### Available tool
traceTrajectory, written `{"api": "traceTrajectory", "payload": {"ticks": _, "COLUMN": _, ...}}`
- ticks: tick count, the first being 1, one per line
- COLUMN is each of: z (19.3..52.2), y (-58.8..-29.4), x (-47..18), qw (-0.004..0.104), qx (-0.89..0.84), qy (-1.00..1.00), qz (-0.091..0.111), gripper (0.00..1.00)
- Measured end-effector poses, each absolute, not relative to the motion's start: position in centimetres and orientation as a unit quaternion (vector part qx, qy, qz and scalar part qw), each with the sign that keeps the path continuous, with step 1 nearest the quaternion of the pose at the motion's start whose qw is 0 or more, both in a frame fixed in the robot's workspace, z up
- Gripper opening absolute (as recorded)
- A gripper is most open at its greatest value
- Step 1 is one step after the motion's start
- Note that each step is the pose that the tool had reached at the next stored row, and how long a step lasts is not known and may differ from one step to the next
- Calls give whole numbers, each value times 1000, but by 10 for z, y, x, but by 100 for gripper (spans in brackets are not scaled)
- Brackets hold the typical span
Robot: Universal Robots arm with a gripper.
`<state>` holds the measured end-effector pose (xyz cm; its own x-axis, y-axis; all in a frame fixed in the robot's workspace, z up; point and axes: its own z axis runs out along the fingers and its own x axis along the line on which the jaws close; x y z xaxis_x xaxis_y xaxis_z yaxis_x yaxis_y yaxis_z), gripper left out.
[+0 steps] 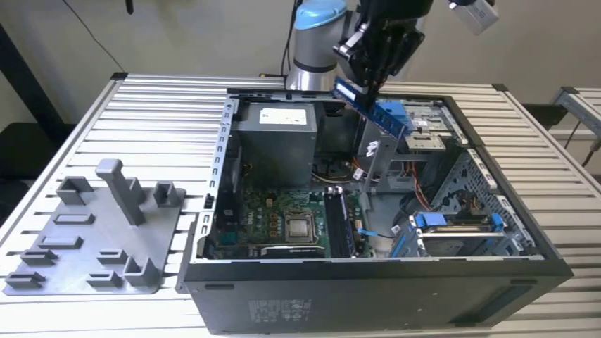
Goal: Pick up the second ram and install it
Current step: 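Insert the second ram into the second slot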
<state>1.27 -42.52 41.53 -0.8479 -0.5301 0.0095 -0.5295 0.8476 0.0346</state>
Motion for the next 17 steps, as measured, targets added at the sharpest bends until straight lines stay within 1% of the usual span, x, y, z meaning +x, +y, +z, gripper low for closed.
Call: {"api": "traceTrajectory", "payload": {"ticks": 17, "z": 415, "y": -425, "x": 13, "qw": 7, "qx": 125, "qy": -992, "qz": -17, "gripper": 14}}
